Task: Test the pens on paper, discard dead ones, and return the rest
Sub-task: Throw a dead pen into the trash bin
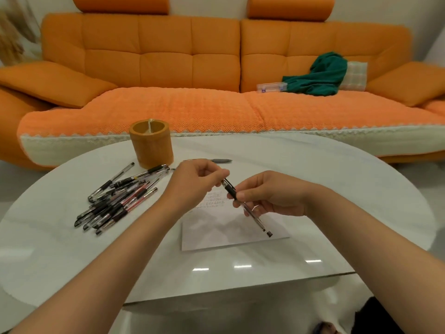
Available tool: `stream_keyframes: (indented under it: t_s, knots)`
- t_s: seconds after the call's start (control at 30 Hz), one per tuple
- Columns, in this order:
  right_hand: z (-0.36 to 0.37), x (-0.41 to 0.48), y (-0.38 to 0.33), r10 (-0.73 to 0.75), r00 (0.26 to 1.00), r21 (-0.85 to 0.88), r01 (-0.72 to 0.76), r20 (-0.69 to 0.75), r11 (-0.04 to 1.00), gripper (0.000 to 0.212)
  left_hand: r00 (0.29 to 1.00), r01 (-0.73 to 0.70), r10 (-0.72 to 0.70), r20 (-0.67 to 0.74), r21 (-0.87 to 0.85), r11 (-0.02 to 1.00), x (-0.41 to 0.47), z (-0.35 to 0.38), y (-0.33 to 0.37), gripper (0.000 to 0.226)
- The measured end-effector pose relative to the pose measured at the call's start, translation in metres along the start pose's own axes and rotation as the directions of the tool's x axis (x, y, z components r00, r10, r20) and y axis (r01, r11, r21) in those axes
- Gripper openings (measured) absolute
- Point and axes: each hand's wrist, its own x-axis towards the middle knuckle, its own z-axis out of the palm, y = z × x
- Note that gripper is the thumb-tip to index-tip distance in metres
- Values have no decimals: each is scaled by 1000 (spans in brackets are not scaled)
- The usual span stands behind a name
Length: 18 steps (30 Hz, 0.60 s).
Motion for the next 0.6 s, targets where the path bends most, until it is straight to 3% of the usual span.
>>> stream_keyframes:
  t_s: [0.17,0.33,0.5,0.6]
  knots:
    - [-46,-65,14,9,988,-4,-9,-155,1000,24,992,-44,49,112,-50,998,7,66,37,21]
    - [-107,-142,42,10,929,4,-9,-370,1000,23,947,-167,119,300,140,976,13,151,68,25]
    - [-154,-220,85,53,816,-11,-72,-576,997,17,830,-378,180,528,295,878,5,250,101,31]
    - [-171,-255,119,78,709,-32,-141,-701,989,15,773,-484,212,598,340,806,-1,302,114,35]
